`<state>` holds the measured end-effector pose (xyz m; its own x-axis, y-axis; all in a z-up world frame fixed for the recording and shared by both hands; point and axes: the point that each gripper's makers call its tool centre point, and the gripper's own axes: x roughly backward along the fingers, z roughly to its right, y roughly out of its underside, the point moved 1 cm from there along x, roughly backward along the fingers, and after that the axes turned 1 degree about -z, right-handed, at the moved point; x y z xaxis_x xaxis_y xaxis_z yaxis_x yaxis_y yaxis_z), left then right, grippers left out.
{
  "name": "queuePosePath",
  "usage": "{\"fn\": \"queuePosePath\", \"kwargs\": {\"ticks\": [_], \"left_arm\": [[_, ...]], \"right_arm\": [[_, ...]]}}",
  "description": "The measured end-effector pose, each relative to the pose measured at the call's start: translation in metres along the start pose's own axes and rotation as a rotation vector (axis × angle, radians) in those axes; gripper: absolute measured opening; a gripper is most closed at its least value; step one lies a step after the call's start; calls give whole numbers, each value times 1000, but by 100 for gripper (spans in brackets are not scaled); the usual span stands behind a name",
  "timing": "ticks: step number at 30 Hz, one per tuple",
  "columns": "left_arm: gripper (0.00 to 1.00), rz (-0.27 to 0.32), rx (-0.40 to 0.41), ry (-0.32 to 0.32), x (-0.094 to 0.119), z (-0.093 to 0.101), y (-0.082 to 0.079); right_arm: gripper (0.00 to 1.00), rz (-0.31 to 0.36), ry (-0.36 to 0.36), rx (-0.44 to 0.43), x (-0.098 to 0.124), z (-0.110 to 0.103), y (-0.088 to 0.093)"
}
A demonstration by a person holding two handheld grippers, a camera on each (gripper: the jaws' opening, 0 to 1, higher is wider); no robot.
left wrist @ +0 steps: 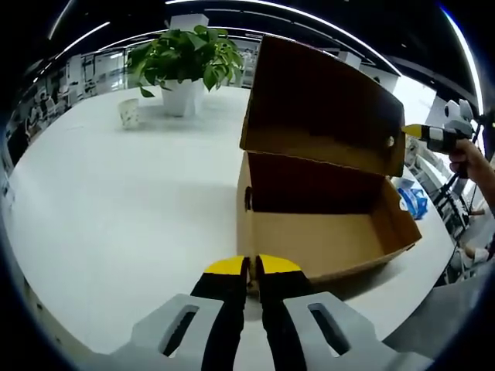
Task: Operate the shoe box by opening the lid, removing the specified soft item, and placing it in the target area until the item is outside and the box remains undamaged.
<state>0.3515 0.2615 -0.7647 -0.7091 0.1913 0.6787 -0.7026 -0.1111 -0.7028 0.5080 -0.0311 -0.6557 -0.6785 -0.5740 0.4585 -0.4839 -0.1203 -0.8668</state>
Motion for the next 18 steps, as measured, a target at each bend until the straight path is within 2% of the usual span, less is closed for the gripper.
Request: {"fn": "queuePosePath", "kwargs": {"ticks": [18], "left_arm": [[3,10,6,2,0,0,0]], "right_arm": [[0,48,1,-5,20,-15,12]]}}
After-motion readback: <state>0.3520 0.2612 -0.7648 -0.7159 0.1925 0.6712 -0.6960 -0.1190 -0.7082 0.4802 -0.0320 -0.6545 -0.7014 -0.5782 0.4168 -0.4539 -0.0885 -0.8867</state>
